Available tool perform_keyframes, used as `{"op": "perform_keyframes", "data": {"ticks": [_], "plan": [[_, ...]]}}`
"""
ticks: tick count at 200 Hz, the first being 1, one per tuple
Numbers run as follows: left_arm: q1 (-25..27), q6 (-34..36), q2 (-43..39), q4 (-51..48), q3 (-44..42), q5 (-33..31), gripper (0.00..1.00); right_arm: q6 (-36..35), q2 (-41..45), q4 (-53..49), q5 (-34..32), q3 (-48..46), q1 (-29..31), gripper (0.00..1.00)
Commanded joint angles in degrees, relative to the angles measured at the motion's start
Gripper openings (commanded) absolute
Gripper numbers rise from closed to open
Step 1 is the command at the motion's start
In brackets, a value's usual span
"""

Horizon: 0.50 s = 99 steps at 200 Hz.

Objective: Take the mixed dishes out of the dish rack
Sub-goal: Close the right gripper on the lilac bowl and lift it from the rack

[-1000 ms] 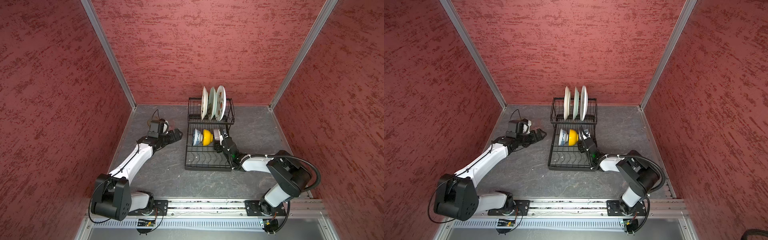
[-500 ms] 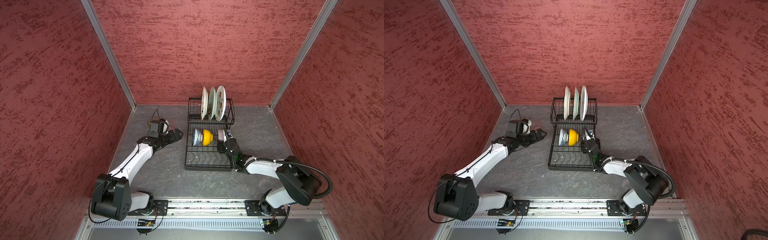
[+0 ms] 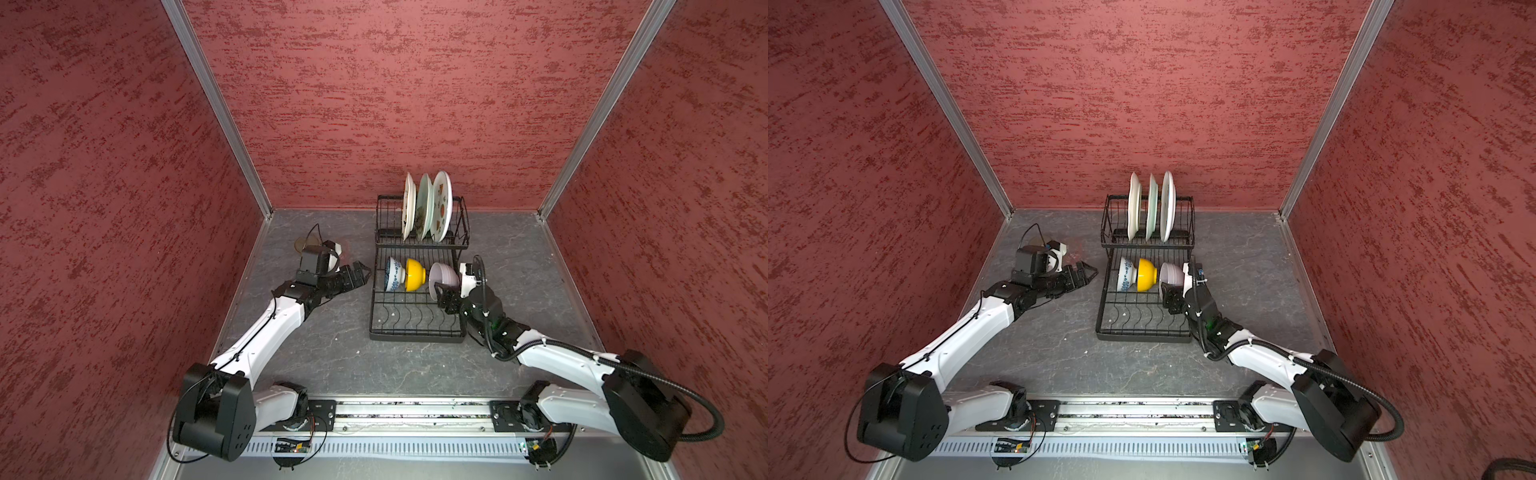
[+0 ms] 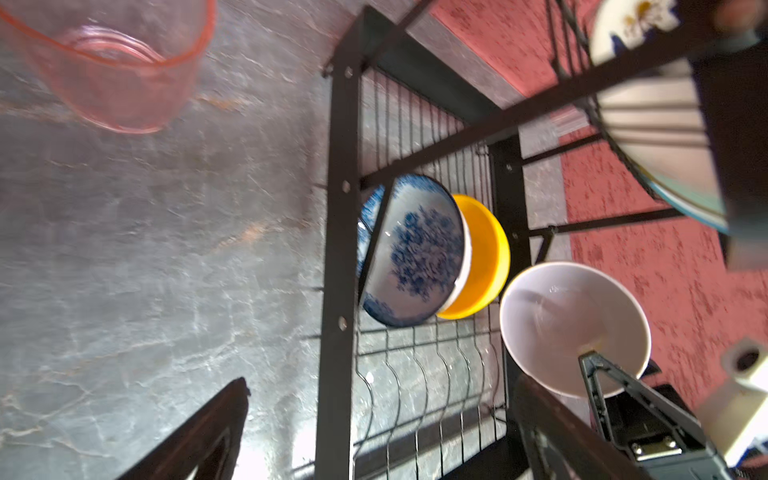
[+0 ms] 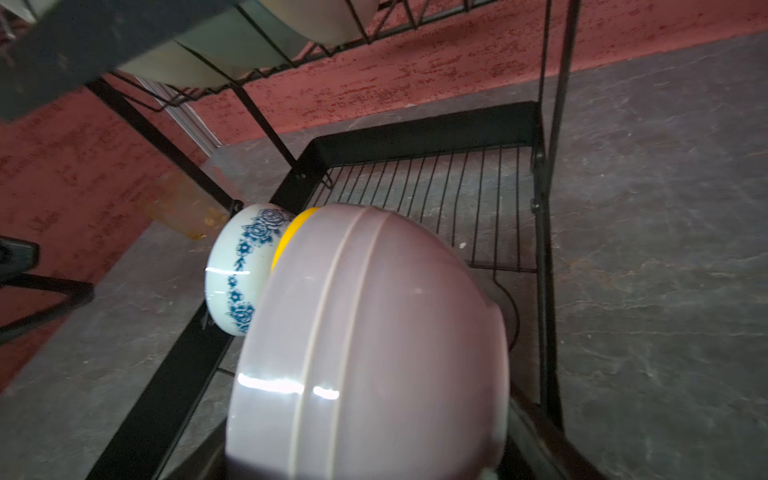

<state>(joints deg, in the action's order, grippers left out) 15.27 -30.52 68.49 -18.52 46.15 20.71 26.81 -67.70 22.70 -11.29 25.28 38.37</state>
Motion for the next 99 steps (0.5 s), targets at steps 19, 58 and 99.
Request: {"op": "perform_keyframes", "data": {"ticks": [19, 58, 99], "plan": [[5.65, -3.27, -5.36, 2.16, -3.86, -0.55, 1.00, 7.10, 5.67, 4.74, 9.54, -1.70, -0.14, 0.62], [11.82, -7.77, -6.64, 5.95, -5.54, -2.16, 1.00, 10.20, 7.15, 9.24, 17.00, -2.51, -0.14, 0.62], [16.30, -9.42, -3.44, 9.36, -5.36, -2.74, 1.00, 13.37, 7.57, 12.78, 22.63, -2.33, -0.13, 0.62]]}}
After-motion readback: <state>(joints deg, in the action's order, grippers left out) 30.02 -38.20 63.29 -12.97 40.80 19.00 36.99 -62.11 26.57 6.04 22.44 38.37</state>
